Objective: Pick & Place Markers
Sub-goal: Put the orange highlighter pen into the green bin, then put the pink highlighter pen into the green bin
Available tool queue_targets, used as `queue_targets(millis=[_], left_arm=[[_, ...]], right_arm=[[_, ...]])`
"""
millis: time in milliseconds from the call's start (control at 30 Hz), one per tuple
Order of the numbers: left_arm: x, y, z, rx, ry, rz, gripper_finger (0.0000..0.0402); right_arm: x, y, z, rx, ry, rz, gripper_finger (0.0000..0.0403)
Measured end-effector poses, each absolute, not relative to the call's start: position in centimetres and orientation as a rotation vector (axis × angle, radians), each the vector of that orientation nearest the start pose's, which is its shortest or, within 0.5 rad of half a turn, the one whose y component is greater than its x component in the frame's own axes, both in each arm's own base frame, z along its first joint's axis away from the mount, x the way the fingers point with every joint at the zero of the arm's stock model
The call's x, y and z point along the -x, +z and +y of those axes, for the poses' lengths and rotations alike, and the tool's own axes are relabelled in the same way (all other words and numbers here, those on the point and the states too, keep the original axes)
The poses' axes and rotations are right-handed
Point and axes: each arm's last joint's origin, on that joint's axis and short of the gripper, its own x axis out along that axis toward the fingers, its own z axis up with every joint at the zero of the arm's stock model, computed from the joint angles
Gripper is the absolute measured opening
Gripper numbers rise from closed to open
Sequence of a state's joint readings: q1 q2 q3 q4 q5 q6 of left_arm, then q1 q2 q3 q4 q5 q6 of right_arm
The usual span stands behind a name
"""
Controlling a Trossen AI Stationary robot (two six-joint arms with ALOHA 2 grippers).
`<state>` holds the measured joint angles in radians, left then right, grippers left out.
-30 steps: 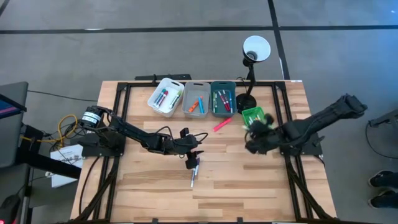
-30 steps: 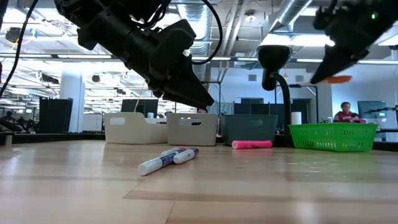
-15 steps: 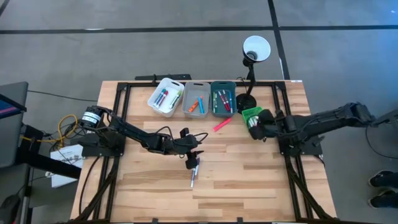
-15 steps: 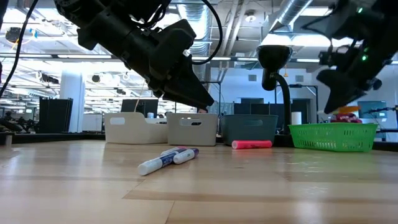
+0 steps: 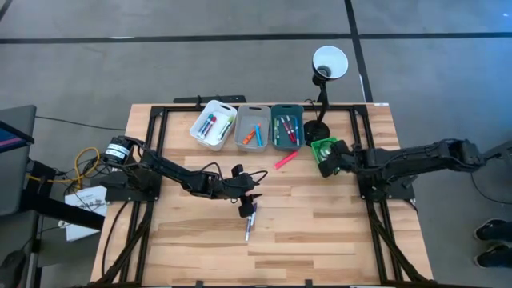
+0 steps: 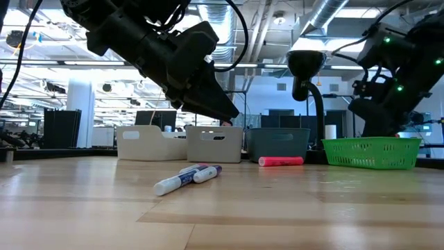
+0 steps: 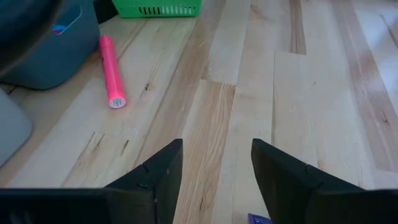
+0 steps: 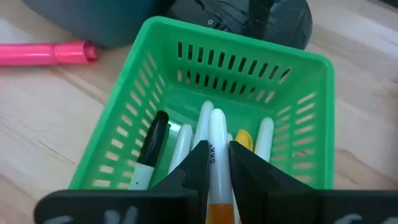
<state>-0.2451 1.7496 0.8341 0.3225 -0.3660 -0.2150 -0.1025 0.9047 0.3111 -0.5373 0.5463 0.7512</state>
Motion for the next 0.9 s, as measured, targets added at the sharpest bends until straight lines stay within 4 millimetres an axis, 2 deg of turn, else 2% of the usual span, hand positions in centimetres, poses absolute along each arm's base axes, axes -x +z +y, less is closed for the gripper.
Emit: queue_targets(millis=[633,767,900], left_arm=[[-33.5,15.3,-7.3,0.031,0.177,0.549,0.0186],[-33.5,15.3,-7.3,0.031,0.177,0.549,0.0186],[-33.4,15.3,-7.4,0.033,0.174,0.549,0.0186]], right_arm=[[-13.0,14.0,-3.5,-0.382,-0.894,0.9,0.0111],[-13.8,15.4,-3.6,-0.343,-0.859,0.878,0.013],[-14.9,17.7,-3.8,-0.326,-0.827,0.818,0.0146]])
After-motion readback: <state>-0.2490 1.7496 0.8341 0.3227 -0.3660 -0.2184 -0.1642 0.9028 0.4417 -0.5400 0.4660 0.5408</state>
